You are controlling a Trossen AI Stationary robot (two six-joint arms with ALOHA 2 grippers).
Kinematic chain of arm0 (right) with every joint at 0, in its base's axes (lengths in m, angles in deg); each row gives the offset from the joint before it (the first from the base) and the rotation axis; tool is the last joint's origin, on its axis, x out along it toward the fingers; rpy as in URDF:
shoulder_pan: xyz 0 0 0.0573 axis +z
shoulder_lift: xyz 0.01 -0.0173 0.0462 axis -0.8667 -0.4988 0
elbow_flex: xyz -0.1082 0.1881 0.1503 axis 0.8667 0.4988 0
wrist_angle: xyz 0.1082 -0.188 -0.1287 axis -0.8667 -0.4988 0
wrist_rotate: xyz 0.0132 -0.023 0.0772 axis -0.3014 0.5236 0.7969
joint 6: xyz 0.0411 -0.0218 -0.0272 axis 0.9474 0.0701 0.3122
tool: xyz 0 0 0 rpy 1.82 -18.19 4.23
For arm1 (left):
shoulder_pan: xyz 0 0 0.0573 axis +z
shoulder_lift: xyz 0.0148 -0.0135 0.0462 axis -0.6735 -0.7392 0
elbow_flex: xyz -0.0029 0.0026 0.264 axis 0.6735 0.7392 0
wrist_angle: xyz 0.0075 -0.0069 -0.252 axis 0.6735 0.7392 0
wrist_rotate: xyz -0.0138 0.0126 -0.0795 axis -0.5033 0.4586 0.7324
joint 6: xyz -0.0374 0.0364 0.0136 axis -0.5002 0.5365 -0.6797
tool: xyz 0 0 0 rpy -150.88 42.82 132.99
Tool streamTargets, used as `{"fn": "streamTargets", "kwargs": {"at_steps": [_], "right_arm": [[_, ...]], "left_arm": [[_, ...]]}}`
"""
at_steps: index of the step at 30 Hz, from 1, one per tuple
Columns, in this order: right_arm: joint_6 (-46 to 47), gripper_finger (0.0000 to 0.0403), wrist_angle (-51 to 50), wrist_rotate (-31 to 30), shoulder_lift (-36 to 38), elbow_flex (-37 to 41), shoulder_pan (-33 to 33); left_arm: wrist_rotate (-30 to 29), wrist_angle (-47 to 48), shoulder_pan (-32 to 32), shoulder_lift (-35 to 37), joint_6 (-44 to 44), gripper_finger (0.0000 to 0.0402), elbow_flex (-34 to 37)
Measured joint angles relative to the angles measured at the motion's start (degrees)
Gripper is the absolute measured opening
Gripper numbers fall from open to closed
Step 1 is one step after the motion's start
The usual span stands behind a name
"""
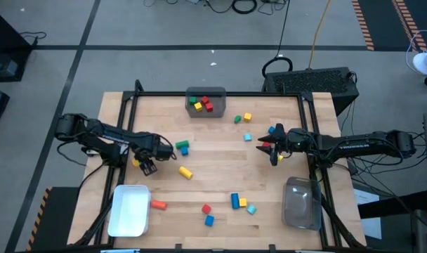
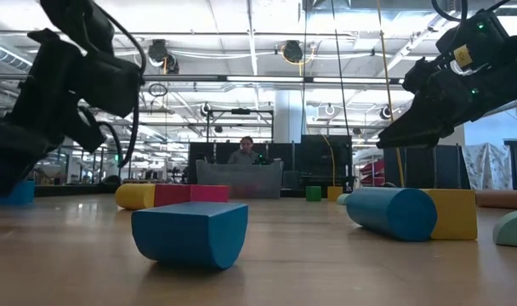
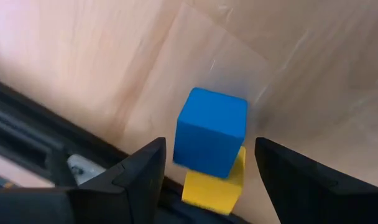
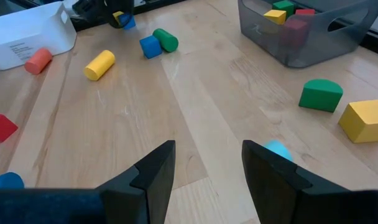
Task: Sort blocks by size
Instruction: Put the blue square block into the top black bin
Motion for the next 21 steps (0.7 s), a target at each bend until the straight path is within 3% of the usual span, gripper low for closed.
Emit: {"fn": "streamTargets", "kwargs": {"at_steps": [7, 15, 21], "right_arm": [[0.2, 0.0176, 0.0, 0.0, 0.0, 0.0, 0.0], [0.8, 0.0176, 0.8, 0.0, 0.0, 0.0, 0.0], [0.9, 0.0176, 0.8, 0.0, 0.0, 0.0, 0.0]], "left_arm": [[0.3, -3.7, 0.1, 0.1, -0.4, 0.0235, 2.3], [1.1, -4.3, 0.1, 0.1, -0.6, 0.0139, 2.4], [0.4, -4.2, 0.1, -0.1, -2.1, 0.0137, 1.8]]}}
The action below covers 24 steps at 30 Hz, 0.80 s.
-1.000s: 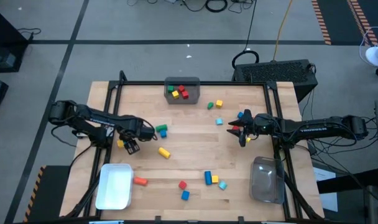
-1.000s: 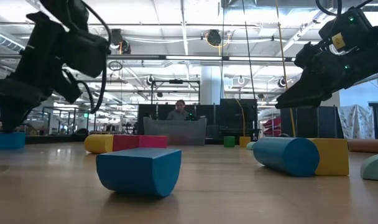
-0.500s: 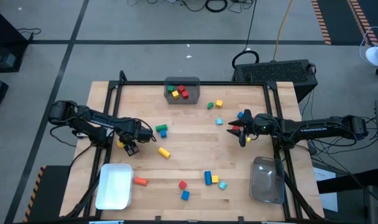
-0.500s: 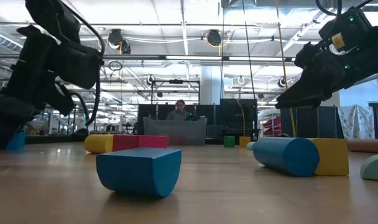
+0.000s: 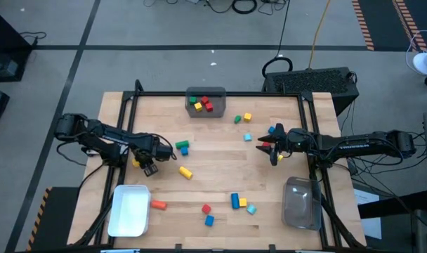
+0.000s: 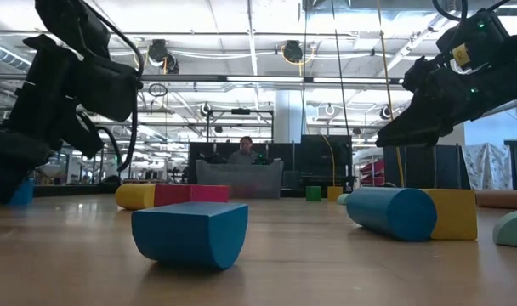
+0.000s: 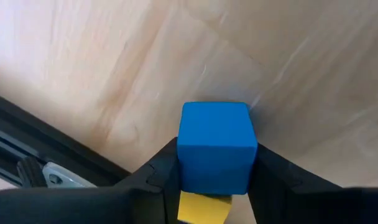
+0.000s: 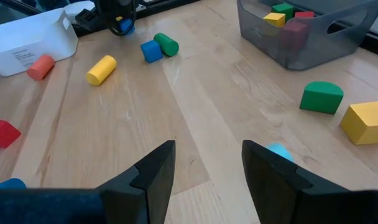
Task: Sort blocks by size
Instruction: Put the blue square block into the top black bin
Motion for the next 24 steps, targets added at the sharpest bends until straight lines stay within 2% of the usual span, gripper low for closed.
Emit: {"fn": "streamTargets", "kwargs": {"at_steps": [8, 17, 24], "right_arm": [[0.0, 0.0176, 0.4, 0.0, 0.0, 0.0, 0.0], [0.6, 0.0176, 0.4, 0.0, 0.0, 0.0, 0.0], [0.6, 0.0176, 0.4, 0.0, 0.0, 0.0, 0.0]], "left_arm": [[-0.7, -0.7, 2.7, 0.0, 2.2, 0.0139, -6.3], [-7.8, -1.1, 8.9, 0.0, 7.5, 0.0140, -17.2], [-10.7, -7.3, 14.6, 0.0, 10.9, 0.0141, -24.3]]}}
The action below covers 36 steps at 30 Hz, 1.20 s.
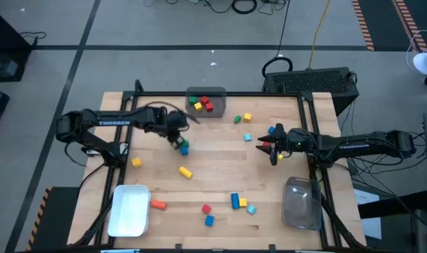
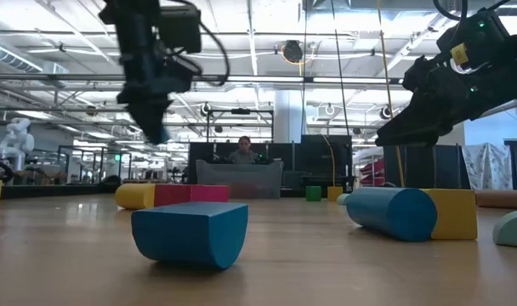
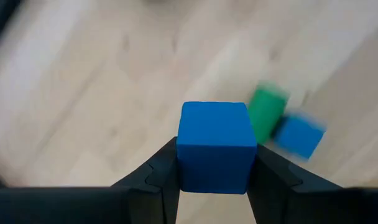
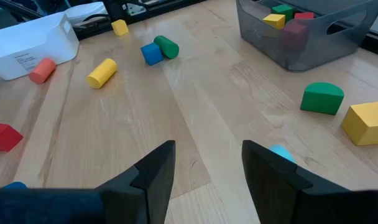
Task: Sort blocks by size
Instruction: Put the blue square block into the top black bin
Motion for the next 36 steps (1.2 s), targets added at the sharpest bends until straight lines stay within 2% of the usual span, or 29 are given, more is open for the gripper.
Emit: {"fn": "streamTargets", "kwargs": {"at_steps": [5, 9, 23, 36], "right_arm": [[0.0, 0.0176, 0.0, 0.0, 0.0, 0.0, 0.0], [0.2, 0.0176, 0.0, 0.0, 0.0, 0.0, 0.0], [0.2, 0.0176, 0.0, 0.0, 0.0, 0.0, 0.0], [-0.2, 0.0176, -0.1, 0.0, 0.0, 0.0, 0.0]], "left_arm": [[-0.3, -7.3, 4.0, -1.6, 3.1, 0.0142, -3.4], [-0.2, -10.4, 7.2, -5.9, 6.0, 0.0142, -6.9], [-0.2, -11.7, 14.3, -24.4, 16.4, 0.0142, -25.4], [0.4, -14.1, 17.4, -36.2, 19.3, 0.0142, -35.2]]}}
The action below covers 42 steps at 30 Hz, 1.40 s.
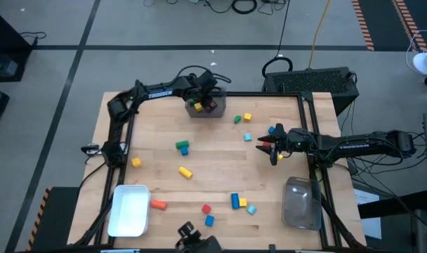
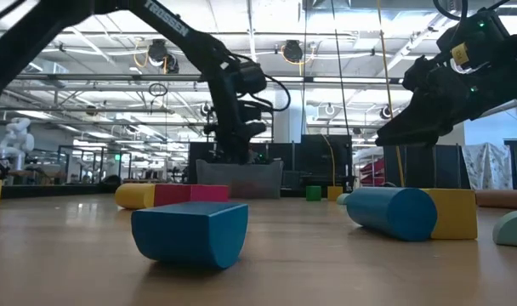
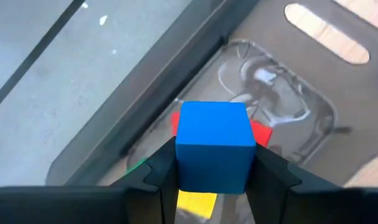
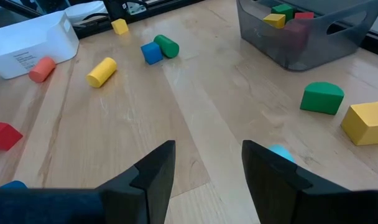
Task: Sort blocks by size
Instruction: Put the blue square block into the top black bin, then put the yellow square block into the top black bin
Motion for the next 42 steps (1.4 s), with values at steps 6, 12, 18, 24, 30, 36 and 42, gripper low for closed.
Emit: {"fn": "streamTargets", "kwargs": {"at_steps": [6, 12, 18, 24, 30, 36, 42], "right_arm": [[-0.2, 0.0176, 0.0, 0.0, 0.0, 0.0, 0.0], [-0.4, 0.0176, 0.1, 0.0, 0.0, 0.0, 0.0], [-0.7, 0.0176, 0.1, 0.0, 0.0, 0.0, 0.0], [-0.7, 0.0176, 0.1, 0.0, 0.0, 0.0, 0.0], [-0.7, 0.0176, 0.1, 0.0, 0.0, 0.0, 0.0], [-0.7, 0.0176, 0.1, 0.0, 0.0, 0.0, 0.0], [-1.1, 0.0176, 0.1, 0.0, 0.0, 0.0, 0.0]], "left_arm": [[2.2, -5.4, 0.0, -2.4, 0.3, 0.0142, -1.0], [2.7, -6.5, 0.0, -3.1, 0.0, 0.0142, -1.0], [2.7, -8.1, -0.1, -3.0, 0.0, 0.0144, -1.0], [2.7, -9.5, 0.0, -3.0, 0.0, 0.0179, -1.0], [2.7, -9.0, -0.1, -3.0, 0.0, 0.0197, -1.0], [2.6, -1.6, -0.2, -1.8, 0.3, 0.0199, -1.0], [0.8, 8.1, -1.5, 2.1, 1.3, 0.0199, -1.0]]}}
